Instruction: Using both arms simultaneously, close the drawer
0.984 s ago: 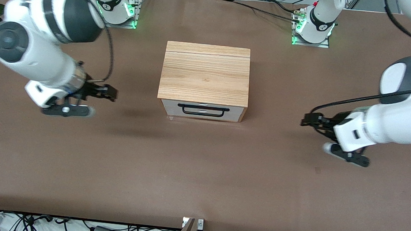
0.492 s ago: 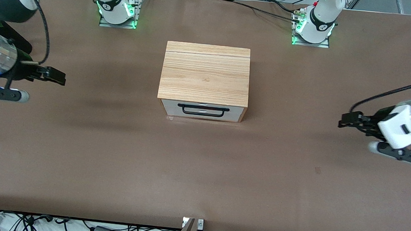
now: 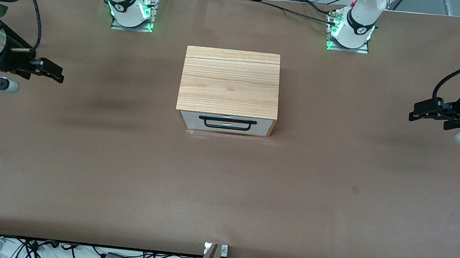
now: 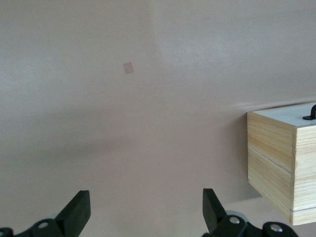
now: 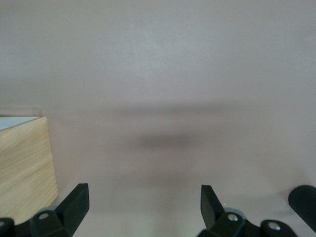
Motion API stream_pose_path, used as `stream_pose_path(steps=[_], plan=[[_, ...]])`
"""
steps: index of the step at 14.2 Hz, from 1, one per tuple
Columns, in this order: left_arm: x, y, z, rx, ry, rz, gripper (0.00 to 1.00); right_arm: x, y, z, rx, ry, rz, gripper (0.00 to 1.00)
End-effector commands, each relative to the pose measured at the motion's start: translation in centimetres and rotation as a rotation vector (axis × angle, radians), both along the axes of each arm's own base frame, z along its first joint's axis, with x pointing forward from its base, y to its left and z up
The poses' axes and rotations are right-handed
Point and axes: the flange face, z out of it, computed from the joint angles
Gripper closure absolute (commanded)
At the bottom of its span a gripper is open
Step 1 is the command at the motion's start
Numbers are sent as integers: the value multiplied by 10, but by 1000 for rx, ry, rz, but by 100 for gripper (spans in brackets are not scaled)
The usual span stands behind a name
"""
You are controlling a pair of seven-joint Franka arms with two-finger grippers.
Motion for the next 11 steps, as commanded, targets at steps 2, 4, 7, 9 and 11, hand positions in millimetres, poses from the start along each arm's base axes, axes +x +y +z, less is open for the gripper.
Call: stream_pose_path(steps=[2,4,7,9,11], plan=[[-52,-28,-7,101,-50,-23,0,-31,-22,35,-5,-65,-30,0],[-65,-31,-16,111,-73,-17,0,-28,-16,42,-5,-73,-21,0],[-65,-31,-14,111,-76,-18,0,-25,-26,36,-6,-62,-30,0],[-64,-32,-13,111,-80,-18,0,-19,-28,29,-7,-50,-38,0],[-64,-31,-13,110,-82,-18,0,-18,-27,30,-7,-53,-39,0]])
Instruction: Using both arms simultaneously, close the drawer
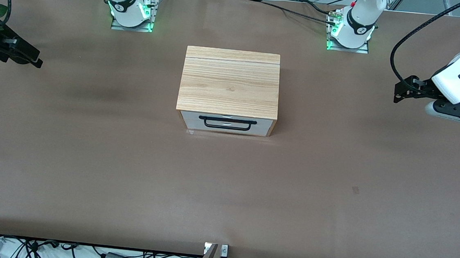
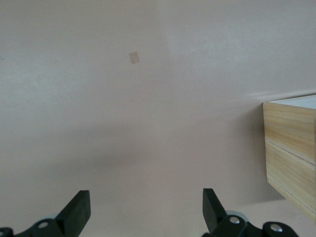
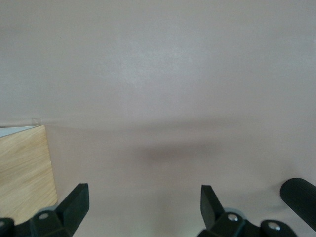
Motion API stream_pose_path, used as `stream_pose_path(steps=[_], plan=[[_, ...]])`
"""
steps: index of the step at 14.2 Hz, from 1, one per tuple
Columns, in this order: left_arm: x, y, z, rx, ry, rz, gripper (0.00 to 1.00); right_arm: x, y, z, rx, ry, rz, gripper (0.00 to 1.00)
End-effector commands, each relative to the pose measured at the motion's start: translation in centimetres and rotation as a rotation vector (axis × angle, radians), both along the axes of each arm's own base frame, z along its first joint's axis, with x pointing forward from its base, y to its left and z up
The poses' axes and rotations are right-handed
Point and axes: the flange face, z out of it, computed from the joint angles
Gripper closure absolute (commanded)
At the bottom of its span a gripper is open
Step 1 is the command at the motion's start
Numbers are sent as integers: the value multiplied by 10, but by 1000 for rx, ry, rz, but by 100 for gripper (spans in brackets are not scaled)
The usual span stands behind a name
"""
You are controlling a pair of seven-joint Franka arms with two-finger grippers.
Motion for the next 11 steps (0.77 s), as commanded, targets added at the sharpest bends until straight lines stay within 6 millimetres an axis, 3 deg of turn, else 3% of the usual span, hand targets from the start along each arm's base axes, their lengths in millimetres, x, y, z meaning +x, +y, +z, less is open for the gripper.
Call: stream_pose_path(steps=[1,4,7,11], plan=[[-3,3,3,17,-20,0,0,1,3,6,-8,-11,9,0],[-4,-1,5,16,-23,-6,0,1,4,6,-8,-11,12,0],[-6,-16,11,17,-32,-32,0,1,6,5,-8,-9,14,0],[-4,-14,7,23,-26,-19,0,1,6,5,-8,-9,17,0]])
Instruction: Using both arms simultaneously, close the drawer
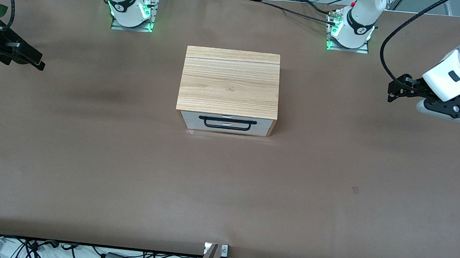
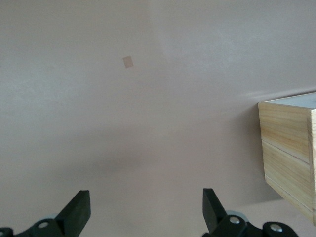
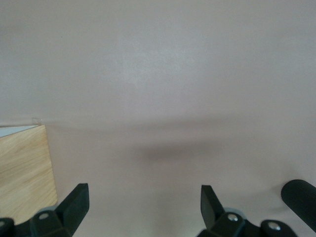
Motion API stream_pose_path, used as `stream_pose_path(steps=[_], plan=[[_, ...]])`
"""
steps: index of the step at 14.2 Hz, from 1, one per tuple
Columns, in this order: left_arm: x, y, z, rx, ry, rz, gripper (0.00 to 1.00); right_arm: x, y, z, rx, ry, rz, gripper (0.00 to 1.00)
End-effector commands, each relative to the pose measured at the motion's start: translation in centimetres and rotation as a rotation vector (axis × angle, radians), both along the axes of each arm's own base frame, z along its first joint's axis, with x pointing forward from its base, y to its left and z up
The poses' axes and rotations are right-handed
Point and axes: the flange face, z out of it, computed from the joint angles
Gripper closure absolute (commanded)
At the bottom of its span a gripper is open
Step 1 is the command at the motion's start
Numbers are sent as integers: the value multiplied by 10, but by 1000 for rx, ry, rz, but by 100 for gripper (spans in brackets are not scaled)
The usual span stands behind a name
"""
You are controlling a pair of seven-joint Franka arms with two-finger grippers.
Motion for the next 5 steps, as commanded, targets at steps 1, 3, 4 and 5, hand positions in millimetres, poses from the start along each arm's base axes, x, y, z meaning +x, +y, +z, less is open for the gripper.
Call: stream_pose_path(steps=[1,3,4,5], plan=[[-1,3,3,22,-11,4,0,-1,2,6,-8,-8,9,0],[1,5,1,10,-11,5,0,-1,2,6,-10,-6,11,0],[3,9,-3,8,-2,11,0,-1,2,6,-10,-6,11,0],[5,11,-4,-7,-3,16,0,-1,2,6,-10,-6,11,0]])
